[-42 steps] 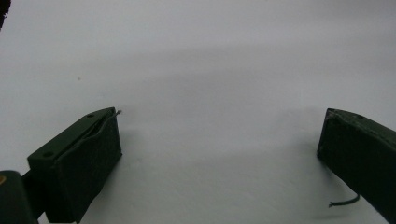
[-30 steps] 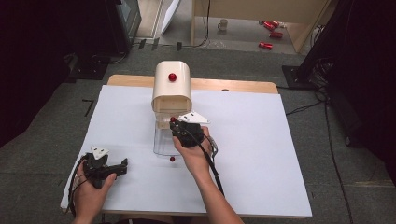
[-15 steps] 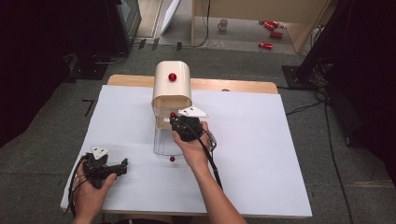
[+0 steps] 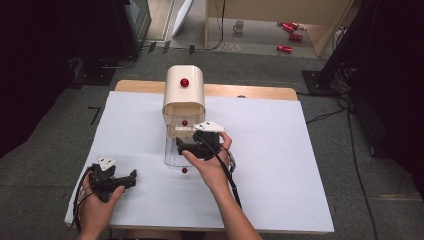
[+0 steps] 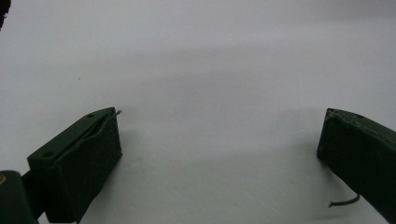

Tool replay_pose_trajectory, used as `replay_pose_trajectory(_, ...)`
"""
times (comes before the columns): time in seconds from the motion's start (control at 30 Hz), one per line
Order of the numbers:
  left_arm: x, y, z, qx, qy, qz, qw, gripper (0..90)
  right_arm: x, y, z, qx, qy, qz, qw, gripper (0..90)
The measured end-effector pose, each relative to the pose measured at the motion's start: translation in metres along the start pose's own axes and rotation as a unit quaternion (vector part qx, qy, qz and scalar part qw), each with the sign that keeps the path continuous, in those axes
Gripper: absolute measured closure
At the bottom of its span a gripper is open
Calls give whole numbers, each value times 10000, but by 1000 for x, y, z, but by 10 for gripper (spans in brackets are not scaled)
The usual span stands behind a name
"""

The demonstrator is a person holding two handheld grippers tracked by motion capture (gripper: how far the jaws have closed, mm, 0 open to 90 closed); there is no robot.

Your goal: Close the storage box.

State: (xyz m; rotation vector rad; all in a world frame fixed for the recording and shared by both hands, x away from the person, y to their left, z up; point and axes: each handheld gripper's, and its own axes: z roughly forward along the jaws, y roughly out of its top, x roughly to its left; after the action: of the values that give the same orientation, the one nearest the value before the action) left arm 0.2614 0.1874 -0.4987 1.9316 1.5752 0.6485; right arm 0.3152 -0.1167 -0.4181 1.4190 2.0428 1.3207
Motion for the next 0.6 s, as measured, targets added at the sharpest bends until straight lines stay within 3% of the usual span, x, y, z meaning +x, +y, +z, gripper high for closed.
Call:
replay_pose_trajectory(0.07, 0, 0, 0, 1, 0, -1, 10000, 0, -1, -5, -4, 20, -35, 70, 10000, 0)
replay_pose_trajectory(0.27, 0, 0, 0, -2, 0, 2, 10000, 0, 0, -24, -16, 103, -259, 116, 9995, 0)
replay_pose_trajectory(0.43, 0, 0, 0, -5, -5, -15, 10000, 0, 8, -44, -22, 202, -228, 76, 9995, 0)
replay_pose_trajectory(0.6, 0, 0, 0, 8, -5, -2, 10000, 0, 14, -63, -24, 278, -388, 91, 9988, 0)
